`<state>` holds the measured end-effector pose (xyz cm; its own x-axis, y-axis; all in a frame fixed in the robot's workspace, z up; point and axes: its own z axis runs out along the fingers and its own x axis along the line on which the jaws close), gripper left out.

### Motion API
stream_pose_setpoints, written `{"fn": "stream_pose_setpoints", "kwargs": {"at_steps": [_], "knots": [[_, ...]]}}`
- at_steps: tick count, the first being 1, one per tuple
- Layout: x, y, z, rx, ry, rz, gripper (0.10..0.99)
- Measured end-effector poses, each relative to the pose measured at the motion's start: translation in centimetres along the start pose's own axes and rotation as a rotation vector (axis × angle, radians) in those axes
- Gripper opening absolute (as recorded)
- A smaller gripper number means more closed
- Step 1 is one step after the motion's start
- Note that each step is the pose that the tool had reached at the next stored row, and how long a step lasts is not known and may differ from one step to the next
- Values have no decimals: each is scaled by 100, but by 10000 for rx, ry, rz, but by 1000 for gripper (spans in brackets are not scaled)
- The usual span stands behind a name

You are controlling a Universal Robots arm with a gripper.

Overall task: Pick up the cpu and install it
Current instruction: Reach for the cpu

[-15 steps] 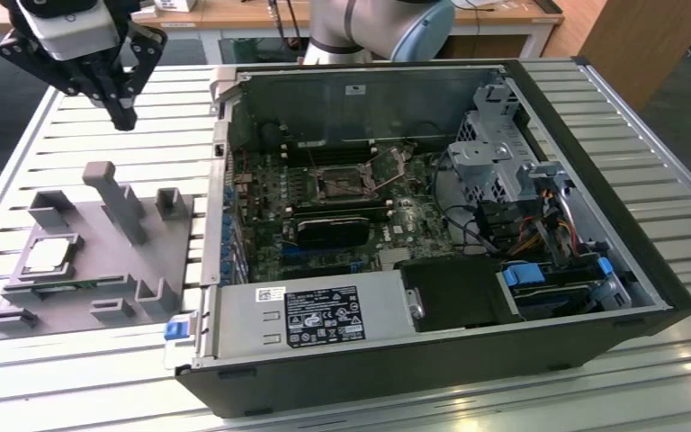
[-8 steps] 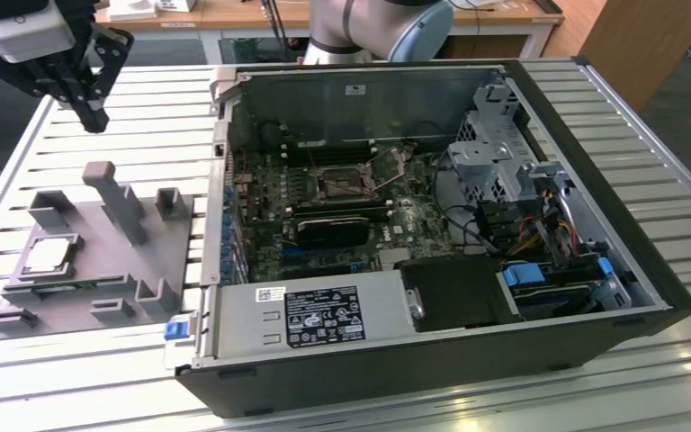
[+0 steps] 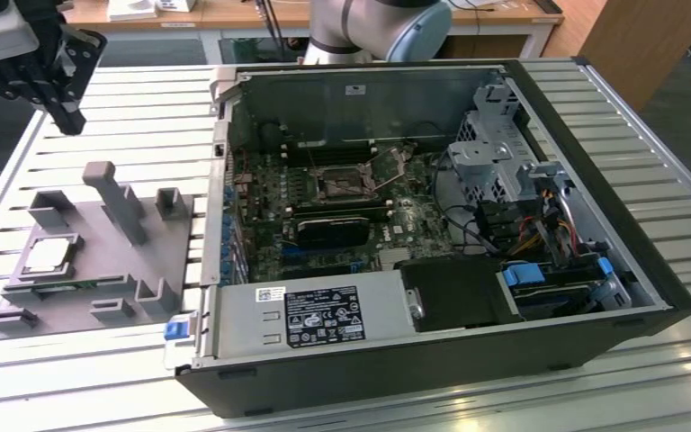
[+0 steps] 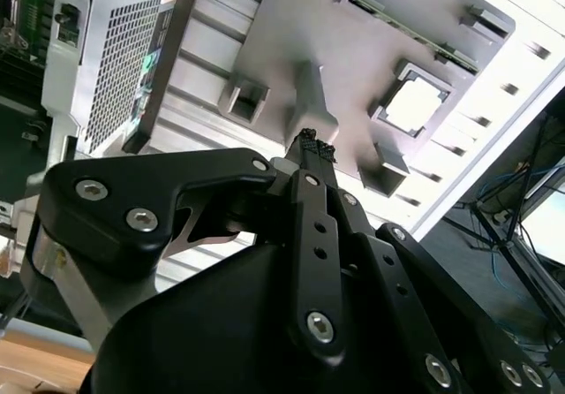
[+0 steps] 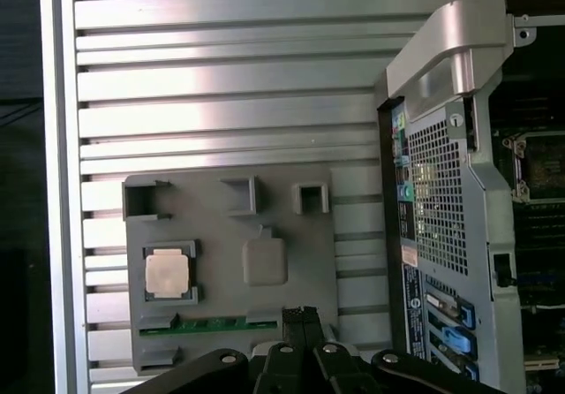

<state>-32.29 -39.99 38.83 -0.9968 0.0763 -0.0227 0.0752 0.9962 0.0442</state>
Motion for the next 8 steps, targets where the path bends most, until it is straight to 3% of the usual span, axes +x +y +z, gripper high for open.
{"fn": "stream_pose_setpoints", "kwargs": {"at_steps": [8], "knots": [[173,-13,6,0,0,0,106]]}}
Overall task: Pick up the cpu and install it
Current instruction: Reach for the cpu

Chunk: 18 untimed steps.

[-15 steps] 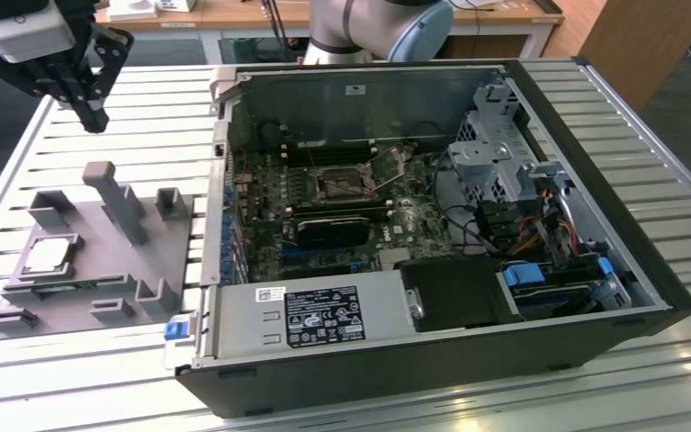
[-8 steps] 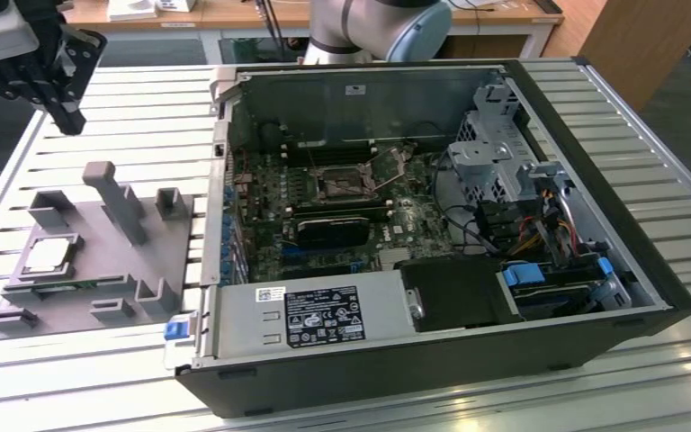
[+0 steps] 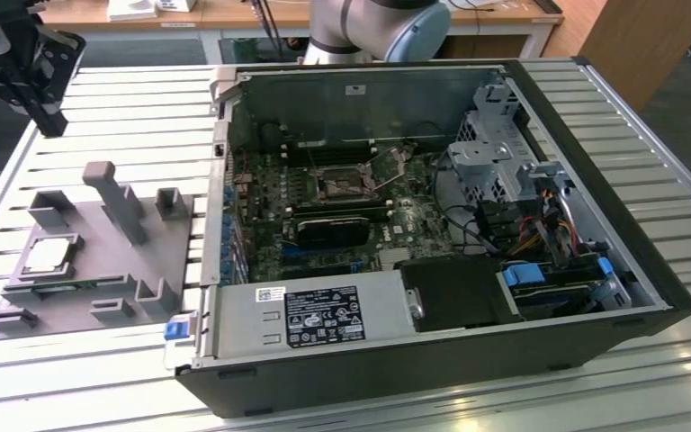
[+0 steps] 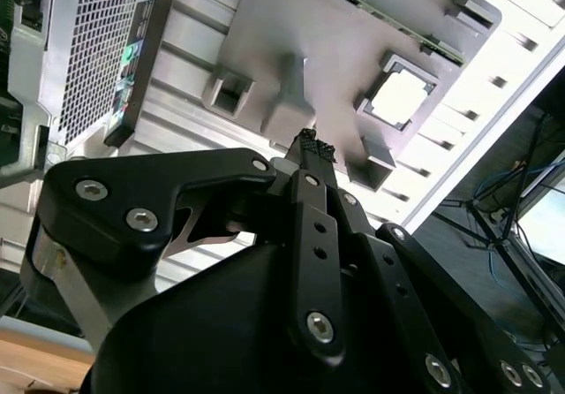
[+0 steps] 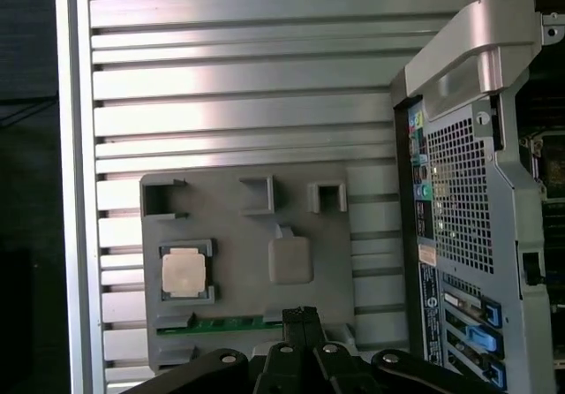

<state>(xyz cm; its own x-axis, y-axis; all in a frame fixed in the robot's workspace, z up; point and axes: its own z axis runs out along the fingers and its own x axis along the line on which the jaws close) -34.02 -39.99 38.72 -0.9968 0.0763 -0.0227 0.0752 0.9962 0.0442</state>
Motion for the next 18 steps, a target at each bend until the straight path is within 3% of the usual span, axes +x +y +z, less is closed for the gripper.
{"fn": "stream_pose_setpoints", "kwargs": {"at_steps": [18], "knots": [[451,-36,22,0,5,0,106]]}}
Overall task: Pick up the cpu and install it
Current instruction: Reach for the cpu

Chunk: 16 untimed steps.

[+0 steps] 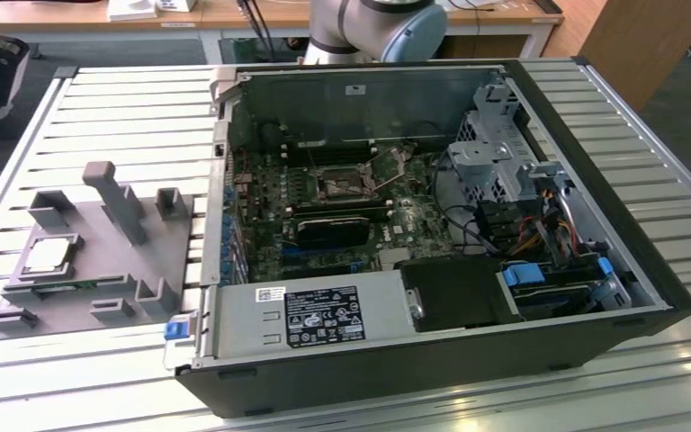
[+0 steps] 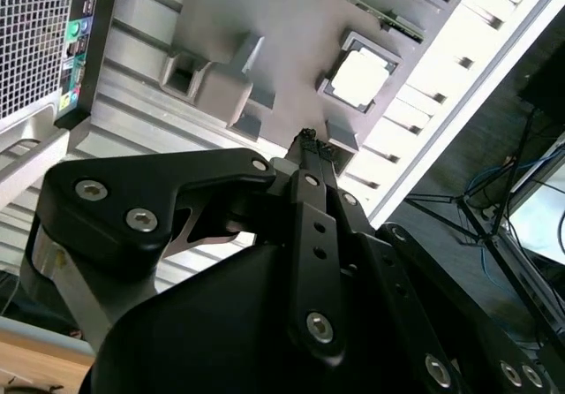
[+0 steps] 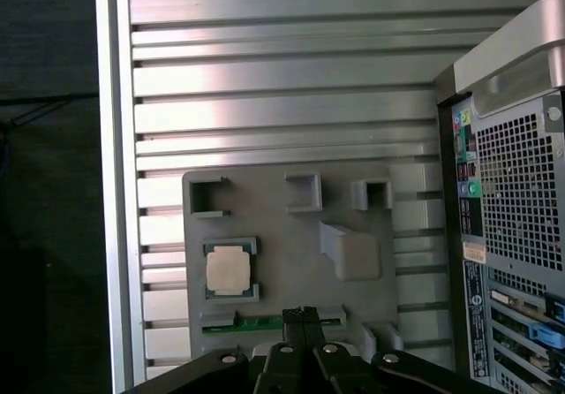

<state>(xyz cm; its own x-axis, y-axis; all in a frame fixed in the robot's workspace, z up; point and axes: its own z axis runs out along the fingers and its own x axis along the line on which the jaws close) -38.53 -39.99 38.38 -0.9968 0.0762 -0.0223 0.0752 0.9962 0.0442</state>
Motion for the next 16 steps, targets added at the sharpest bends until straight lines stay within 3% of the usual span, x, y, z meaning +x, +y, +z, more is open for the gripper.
{"fn": "stream_pose_setpoints", "kwargs": {"at_steps": [16], "knots": [[379,-30,21,1,12,0,106]]}}
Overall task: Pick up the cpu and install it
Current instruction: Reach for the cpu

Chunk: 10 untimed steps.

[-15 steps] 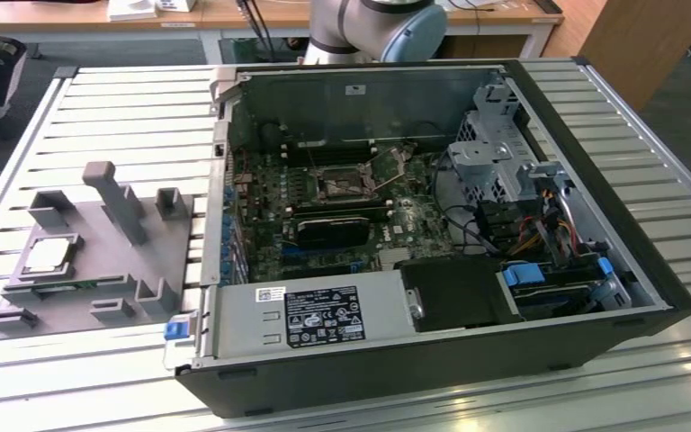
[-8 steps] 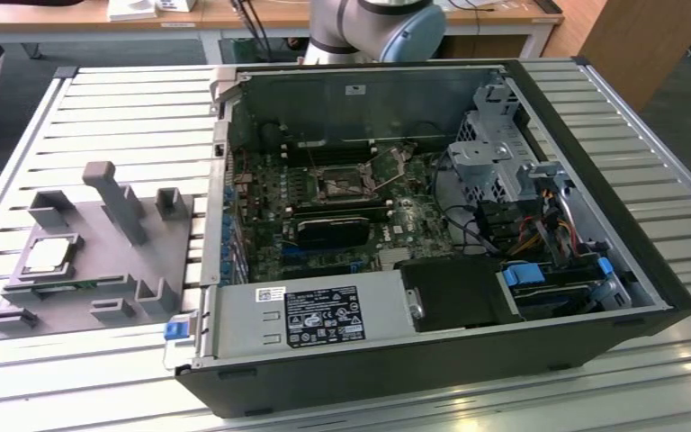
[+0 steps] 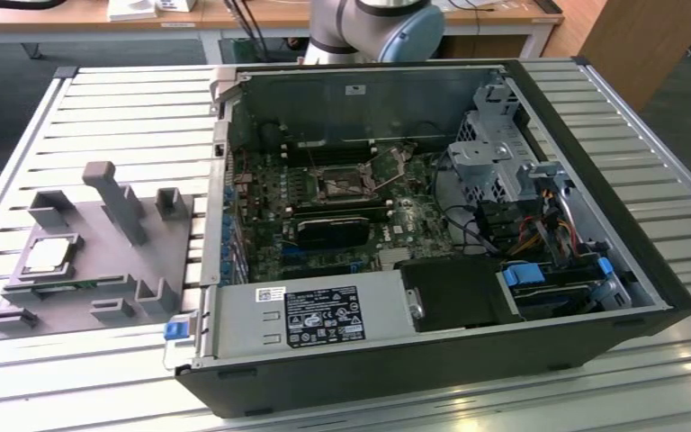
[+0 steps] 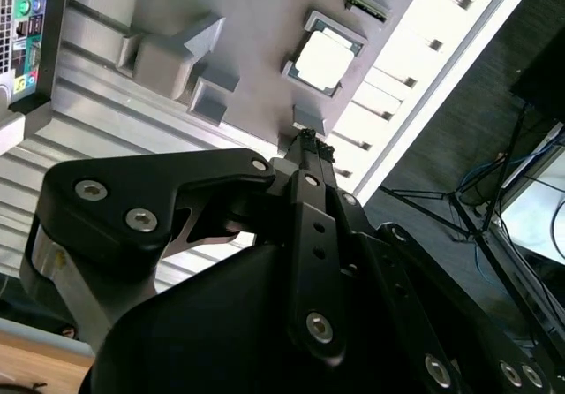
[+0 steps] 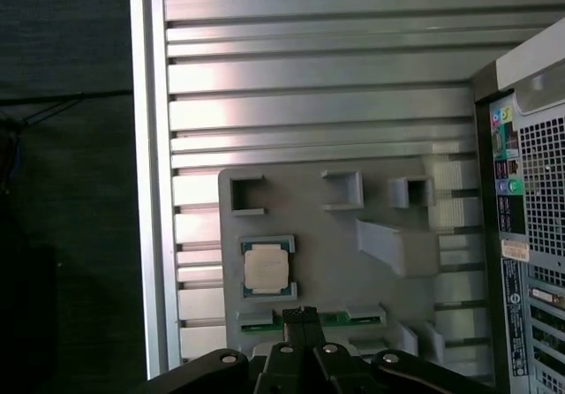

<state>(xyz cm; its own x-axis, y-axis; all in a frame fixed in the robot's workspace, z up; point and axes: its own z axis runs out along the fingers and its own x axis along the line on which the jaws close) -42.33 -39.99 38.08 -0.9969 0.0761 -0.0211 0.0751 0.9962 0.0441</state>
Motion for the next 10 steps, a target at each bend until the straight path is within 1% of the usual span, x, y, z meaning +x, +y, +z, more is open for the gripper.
{"fn": "stream_pose_setpoints", "kwargs": {"at_steps": [7,10], "knots": [[138,-10,8,0,0,1,106],[176,-13,11,0,1,1,106]]}}
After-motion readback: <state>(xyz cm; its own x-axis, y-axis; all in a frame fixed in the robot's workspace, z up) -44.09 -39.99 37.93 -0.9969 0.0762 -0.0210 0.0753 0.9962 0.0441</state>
